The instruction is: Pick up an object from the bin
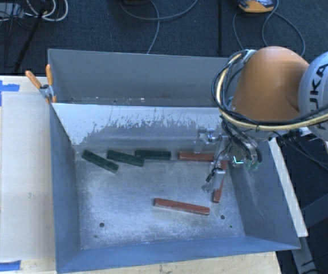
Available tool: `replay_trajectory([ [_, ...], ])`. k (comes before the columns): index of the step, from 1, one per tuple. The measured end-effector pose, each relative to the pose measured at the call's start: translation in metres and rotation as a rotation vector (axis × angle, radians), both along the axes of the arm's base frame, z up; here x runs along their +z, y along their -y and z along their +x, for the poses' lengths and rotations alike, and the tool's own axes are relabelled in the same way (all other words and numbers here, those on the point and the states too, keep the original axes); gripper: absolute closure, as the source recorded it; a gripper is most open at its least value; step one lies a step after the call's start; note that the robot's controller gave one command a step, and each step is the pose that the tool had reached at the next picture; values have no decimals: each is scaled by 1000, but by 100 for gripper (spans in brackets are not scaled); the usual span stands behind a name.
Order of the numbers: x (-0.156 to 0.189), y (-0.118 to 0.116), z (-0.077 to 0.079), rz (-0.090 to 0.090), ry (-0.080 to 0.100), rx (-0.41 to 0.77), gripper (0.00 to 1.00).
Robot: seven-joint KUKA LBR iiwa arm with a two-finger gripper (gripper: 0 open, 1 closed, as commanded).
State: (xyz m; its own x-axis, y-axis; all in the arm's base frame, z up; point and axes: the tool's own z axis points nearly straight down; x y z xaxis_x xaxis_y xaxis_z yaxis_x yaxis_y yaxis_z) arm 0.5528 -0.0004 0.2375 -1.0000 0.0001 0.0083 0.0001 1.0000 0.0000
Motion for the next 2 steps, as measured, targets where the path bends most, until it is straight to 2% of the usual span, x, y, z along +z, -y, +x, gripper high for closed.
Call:
replay_trajectory([
  [1, -172, 5, -16, -1, 0, -174, 0],
  [2, -136, 0, -22, -1, 10, -201, 0],
])
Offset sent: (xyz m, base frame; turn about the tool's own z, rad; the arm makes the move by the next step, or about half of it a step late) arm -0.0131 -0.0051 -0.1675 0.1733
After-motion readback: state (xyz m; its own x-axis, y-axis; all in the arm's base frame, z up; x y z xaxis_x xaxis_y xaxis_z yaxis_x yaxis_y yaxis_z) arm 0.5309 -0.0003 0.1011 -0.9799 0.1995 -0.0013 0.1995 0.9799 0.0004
